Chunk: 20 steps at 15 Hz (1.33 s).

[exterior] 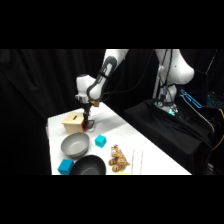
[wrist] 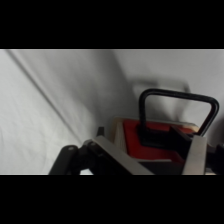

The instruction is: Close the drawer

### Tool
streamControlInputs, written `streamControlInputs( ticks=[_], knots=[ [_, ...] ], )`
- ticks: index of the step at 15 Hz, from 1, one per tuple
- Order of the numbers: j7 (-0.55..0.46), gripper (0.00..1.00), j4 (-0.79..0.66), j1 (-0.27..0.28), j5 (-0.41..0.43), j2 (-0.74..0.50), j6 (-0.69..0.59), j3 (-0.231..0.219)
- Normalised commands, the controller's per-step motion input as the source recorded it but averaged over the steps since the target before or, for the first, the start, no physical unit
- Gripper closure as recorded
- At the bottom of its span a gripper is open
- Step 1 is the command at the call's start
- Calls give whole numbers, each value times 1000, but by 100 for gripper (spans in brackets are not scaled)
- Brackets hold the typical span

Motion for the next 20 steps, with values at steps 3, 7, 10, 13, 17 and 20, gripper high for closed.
streamControlInputs(
  ticks=[3, 7, 10, 13, 17, 20],
  knots=[
    [-242, 0, -63, -67, 162, -367, -404, 59],
    [-208, 0, -214, 7, 126, -570, -458, -11],
    [-195, 0, -141, 61, 125, -514, -469, -60],
    [-182, 0, -25, 78, 134, -401, -434, -99],
    [-181, 0, 150, 68, 130, -236, -423, -135],
    [-181, 0, 237, 67, 141, -85, -359, -124]
  ],
)
